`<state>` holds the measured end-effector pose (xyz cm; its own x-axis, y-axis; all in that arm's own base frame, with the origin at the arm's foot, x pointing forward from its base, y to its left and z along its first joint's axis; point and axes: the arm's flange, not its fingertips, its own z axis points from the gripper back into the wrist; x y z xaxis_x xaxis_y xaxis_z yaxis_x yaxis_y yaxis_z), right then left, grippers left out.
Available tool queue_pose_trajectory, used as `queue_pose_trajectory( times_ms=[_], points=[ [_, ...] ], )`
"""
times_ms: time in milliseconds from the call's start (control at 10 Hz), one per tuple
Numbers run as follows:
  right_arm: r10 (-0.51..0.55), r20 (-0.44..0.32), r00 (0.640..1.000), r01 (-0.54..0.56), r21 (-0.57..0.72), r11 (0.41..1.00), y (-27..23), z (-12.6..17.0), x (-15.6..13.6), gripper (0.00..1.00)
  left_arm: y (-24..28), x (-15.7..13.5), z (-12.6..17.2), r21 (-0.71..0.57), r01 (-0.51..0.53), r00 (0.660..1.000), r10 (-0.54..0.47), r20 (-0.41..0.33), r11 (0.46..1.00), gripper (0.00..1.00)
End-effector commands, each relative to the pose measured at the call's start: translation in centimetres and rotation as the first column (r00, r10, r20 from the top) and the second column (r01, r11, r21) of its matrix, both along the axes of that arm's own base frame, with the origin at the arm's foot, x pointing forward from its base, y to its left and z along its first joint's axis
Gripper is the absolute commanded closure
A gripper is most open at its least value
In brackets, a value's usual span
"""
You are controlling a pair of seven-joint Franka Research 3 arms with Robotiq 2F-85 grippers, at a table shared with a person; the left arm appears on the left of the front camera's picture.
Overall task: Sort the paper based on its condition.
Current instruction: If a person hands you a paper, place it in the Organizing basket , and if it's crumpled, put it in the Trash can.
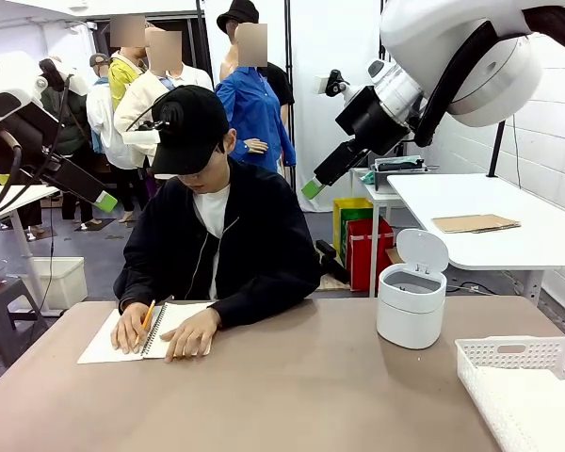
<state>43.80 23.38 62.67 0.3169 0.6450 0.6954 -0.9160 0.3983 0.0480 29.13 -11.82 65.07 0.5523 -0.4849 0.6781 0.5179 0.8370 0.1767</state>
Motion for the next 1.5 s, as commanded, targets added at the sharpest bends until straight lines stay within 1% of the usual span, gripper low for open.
queue_pose_trajectory(
  times_ms=[0,200,300,400,600,700,1000,1100,1400],
  points=[
    [-0.003,-0.007,1.0,0.003,0.001,1.0,-0.1,-0.4,0.0,0.0,0.0,0.0,0.0,-0.003,-0.001,1.0,0.001,0.0,1.0,0.0],
    [0.0,0.0,1.0,0.0,0.0,1.0,0.0,0.0,0.0,0.0,0.0,0.0,0.0,-0.003,-0.001,1.0,0.001,0.0,1.0,0.0],
    [-0.016,-0.04,0.999,0.015,-0.018,1.0,0.3,0.6,-0.6,0.0,0.0,0.0,0.0,-0.003,-0.001,1.0,0.001,0.0,1.0,0.0],
    [-0.03,-0.054,0.998,0.029,-0.017,0.999,0.7,1.1,-1.3,0.0,0.0,0.0,0.0,-0.003,-0.001,1.0,0.001,0.0,1.0,0.0],
    [-0.069,-0.058,0.996,0.068,-0.026,0.997,1.6,1.6,-2.1,0.0,0.0,0.0,0.0,-0.003,-0.001,1.0,0.001,0.0,1.0,0.0],
    [-0.075,-0.037,0.997,0.073,-0.045,0.996,2.0,1.7,-2.3,0.0,0.0,0.0,0.0,-0.003,-0.001,1.0,0.001,0.0,1.0,0.0],
    [-0.042,0.024,0.999,0.044,-0.068,0.997,2.5,1.7,-2.9,0.0,0.0,0.0,0.0,-0.003,-0.001,1.0,0.001,0.0,1.0,0.0],
    [-0.043,-0.021,0.999,0.042,-0.048,0.998,2.1,1.7,-2.7,0.0,0.0,0.0,0.0,-0.003,-0.001,1.0,0.001,0.0,1.0,0.0],
    [-0.043,-0.021,0.999,0.042,-0.048,0.998,2.1,1.7,-2.7,0.0,0.0,0.0,0.0,-0.003,-0.001,1.0,0.001,0.0,1.0,0.0]
  ],
)
